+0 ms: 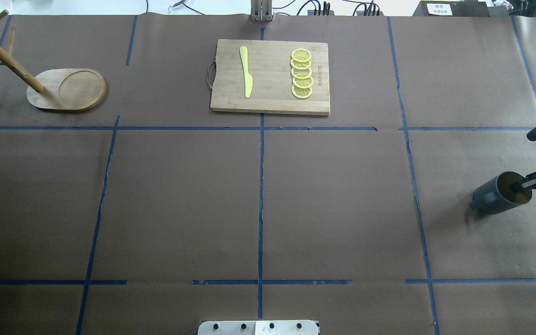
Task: Hang cup on storage rack
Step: 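Lower the right gripper onto the teal mug and grasp its rim, then carry the teal mug with the right gripper to the table center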
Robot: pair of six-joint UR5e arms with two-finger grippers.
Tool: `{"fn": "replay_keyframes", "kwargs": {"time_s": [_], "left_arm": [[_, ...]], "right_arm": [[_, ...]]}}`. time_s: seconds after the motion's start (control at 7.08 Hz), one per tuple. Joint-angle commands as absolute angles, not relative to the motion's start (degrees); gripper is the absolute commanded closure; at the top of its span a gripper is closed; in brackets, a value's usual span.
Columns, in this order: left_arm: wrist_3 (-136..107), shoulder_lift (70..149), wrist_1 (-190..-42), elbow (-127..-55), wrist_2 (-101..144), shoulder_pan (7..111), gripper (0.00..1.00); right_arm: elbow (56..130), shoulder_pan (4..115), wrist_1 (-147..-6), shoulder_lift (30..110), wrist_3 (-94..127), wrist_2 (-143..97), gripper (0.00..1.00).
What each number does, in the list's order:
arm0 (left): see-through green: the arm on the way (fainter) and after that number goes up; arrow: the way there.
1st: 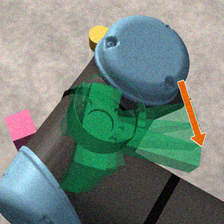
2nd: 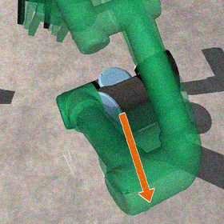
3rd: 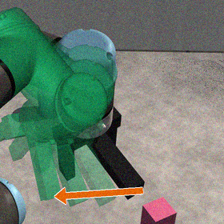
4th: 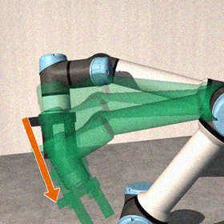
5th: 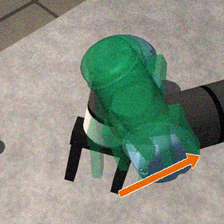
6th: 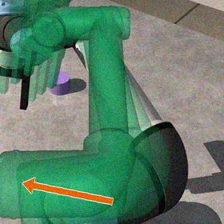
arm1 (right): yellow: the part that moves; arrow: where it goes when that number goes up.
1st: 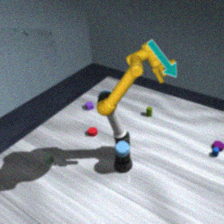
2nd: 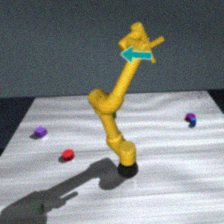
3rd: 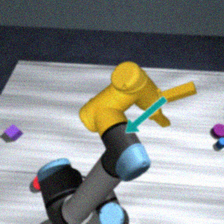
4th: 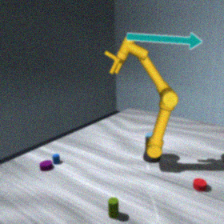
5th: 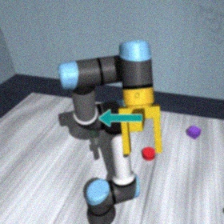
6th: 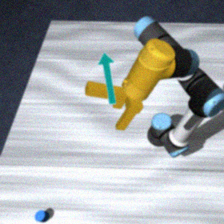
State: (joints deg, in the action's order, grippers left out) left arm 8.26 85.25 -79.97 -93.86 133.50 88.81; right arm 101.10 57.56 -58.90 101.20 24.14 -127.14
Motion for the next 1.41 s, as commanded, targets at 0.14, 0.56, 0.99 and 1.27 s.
{"fn": "replay_keyframes", "kwargs": {"time_s": [0.14, 0.56, 0.99, 1.27], "left_arm": [[8.26, 85.25, -79.98, -93.96, 133.59, 88.86, 0.0], [8.26, 85.25, -79.89, -94.13, 133.59, 88.77, 0.0], [8.26, 85.25, -79.98, -94.39, 133.59, 88.25, 0.0], [8.26, 85.25, -79.98, -94.31, 133.59, 87.63, 0.0]], "right_arm": [[110.61, 56.79, -65.25, 97.85, 29.79, -127.88, 1.0], [112.85, 45.85, -92.04, 69.88, 39.75, -121.51, 0.98], [101.21, 34.4, -94.31, 51.73, 52.89, -111.13, 0.98], [95.04, 30.16, -88.46, 50.27, 56.22, -108.29, 0.97]]}}
